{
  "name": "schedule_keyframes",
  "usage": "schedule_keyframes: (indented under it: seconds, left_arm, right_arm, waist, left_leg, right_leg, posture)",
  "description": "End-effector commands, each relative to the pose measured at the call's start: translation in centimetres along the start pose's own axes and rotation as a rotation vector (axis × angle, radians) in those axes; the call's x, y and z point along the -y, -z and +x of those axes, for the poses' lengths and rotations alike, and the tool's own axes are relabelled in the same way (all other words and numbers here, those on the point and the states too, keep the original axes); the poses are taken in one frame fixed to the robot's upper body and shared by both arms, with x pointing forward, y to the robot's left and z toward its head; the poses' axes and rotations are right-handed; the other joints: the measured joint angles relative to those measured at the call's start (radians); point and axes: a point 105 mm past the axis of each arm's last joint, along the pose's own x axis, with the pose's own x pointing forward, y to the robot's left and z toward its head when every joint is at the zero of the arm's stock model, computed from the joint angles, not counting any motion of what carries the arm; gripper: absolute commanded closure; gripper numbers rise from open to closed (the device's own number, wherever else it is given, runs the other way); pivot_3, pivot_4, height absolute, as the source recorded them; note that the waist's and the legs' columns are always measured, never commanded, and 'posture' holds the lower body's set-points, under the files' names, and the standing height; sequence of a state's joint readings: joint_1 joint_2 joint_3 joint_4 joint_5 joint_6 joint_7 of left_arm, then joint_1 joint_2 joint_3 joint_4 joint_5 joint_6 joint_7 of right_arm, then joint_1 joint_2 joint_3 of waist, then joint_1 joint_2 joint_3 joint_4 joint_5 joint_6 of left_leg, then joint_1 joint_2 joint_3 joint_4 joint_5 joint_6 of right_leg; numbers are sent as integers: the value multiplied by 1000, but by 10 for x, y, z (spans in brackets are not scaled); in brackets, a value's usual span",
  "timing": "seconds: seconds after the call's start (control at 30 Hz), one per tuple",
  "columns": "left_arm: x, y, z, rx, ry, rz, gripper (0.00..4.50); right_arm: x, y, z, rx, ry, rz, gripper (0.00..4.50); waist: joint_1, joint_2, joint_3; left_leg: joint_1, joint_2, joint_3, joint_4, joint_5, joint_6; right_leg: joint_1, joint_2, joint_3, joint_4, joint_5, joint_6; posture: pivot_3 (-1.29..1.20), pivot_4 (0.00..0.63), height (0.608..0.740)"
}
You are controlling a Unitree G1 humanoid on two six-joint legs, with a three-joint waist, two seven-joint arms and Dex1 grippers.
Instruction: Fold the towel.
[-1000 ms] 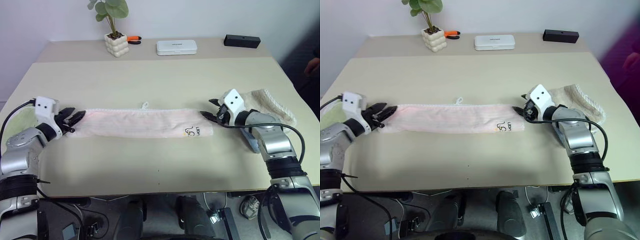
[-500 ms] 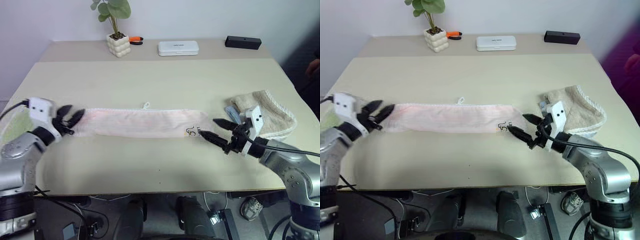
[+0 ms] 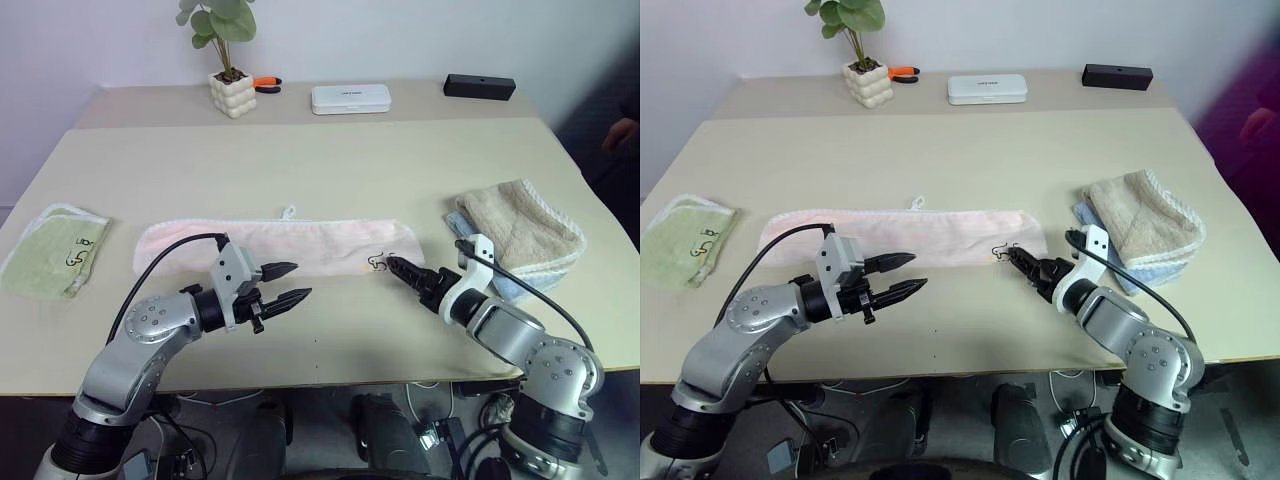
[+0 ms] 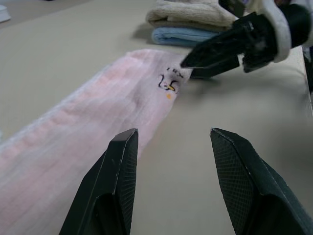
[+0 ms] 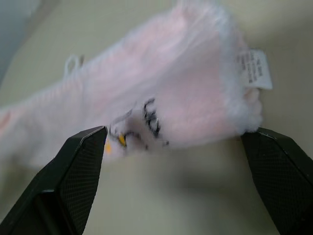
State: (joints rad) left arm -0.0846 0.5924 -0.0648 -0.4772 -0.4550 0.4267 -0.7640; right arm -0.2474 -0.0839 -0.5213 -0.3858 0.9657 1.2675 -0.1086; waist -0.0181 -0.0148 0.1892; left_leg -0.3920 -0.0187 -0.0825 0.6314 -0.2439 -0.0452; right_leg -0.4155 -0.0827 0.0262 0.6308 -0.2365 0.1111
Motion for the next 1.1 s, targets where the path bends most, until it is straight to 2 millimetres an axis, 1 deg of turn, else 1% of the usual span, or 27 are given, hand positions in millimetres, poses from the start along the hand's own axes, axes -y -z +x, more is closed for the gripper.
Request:
schedule_keyframes:
  seconds: [0.03,0.07,0.13,0.2,0.27,0.33,0.37,0.47,0.53,0.67,0.7,0.77,0.83,0.9,1.0,1.1]
  left_arm:
    - [5,-6,0,19,10,34,2139]
    - [4,-5,0,18,5,32,2139]
    - [4,-5,-1,21,0,29,2139]
    - [5,-4,-1,21,-2,27,2139]
    - [6,-2,-1,18,-2,28,2139]
    - [7,-1,-1,19,-4,24,2139]
    - [8,0,0,21,-5,21,2139]
    - [8,1,2,25,-6,16,2139]
    - [7,2,3,28,-9,10,2139]
    - [5,4,5,29,-12,4,2139]
    - [5,5,5,30,-12,2,2139]
    - [4,5,7,34,-7,0,2139]
    - [4,5,9,39,-5,-1,2139]
    - [3,4,9,44,-6,-2,2139]
    - [2,2,9,48,-7,-4,2139]
    - [4,2,9,52,-9,-10,2139]
  right_arm:
    - [5,-9,9,47,42,135,77]
    - [3,-12,11,54,38,156,300]
    - [1,-15,12,60,33,169,947]
    - [-1,-18,12,67,28,179,1851]
    - [-1,-20,11,69,31,168,2865]
    - [-1,-24,8,84,37,159,3992]
    - [-1,-28,6,96,41,157,4417]
    - [-1,-43,-7,135,41,89,4417]
    - [0,-57,-19,156,44,-2,4417]
    - [1,-75,-38,164,62,-145,4417]
    - [0,-80,-43,157,63,-213,4417]
    - [-15,-87,-49,115,40,-408,4417]
    - [-28,-83,-46,55,17,-584,4417]
    - [-43,-72,-40,2,-47,-705,4417]
    - [-65,-56,-30,-41,-168,-785,4417]
    - [-84,-29,-11,-110,-267,-868,4417]
  waist:
    - [-1,0,0]
    - [-1,0,0]
    - [0,1,0]
    - [0,1,0]
    - [-2,1,0]
    - [-2,1,0]
    - [-2,2,0]
    - [0,3,1]
    - [2,3,1]
    - [1,4,1]
    - [0,4,1]
    - [-1,5,1]
    - [-3,6,1]
    - [-3,5,1]
    - [-1,5,1]
    - [1,4,1]
  left_leg:
    - [1,0,0,0,0,0]
    - [1,0,0,0,0,0]
    - [1,0,0,0,0,0]
    - [1,0,0,0,0,0]
    - [1,0,0,0,0,0]
    - [1,0,0,-1,0,1]
    - [1,0,0,-1,0,1]
    - [1,0,0,-1,0,1]
    - [0,0,0,0,0,1]
    - [0,0,0,0,-1,1]
    - [1,0,0,0,-1,1]
    - [1,0,0,0,-1,2]
    - [0,0,1,0,-1,2]
    - [1,1,0,0,-1,3]
    - [1,2,0,0,-2,3]
    - [0,1,0,0,-2,3]
  right_leg:
    - [1,0,0,0,0,0]
    - [1,0,0,0,0,0]
    - [1,0,0,0,0,0]
    - [1,0,0,0,0,0]
    - [1,0,0,0,0,0]
    - [1,0,0,0,0,0]
    - [1,0,0,0,0,0]
    - [1,0,0,-1,0,0]
    - [1,0,0,-1,0,0]
    - [2,0,0,-2,-2,-2]
    - [2,0,0,-2,-2,-3]
    - [2,0,0,-2,-2,-3]
    - [1,0,0,-2,-2,-2]
    - [2,1,0,-2,-3,-3]
    - [2,2,-1,-2,-4,-4]
    - [2,1,0,-3,-4,-3]
  posture:
    - [0,150,738]
    - [0,150,738]
    - [0,150,738]
    - [0,150,738]
    - [0,150,738]
    - [0,150,738]
    - [0,150,738]
    - [0,150,738]
    - [0,150,738]
    - [0,150,738]
    - [0,150,738]
    - [0,150,738]
    - [0,150,738]
    - [0,150,738]
    - [0,150,738]
    - [0,150,738]
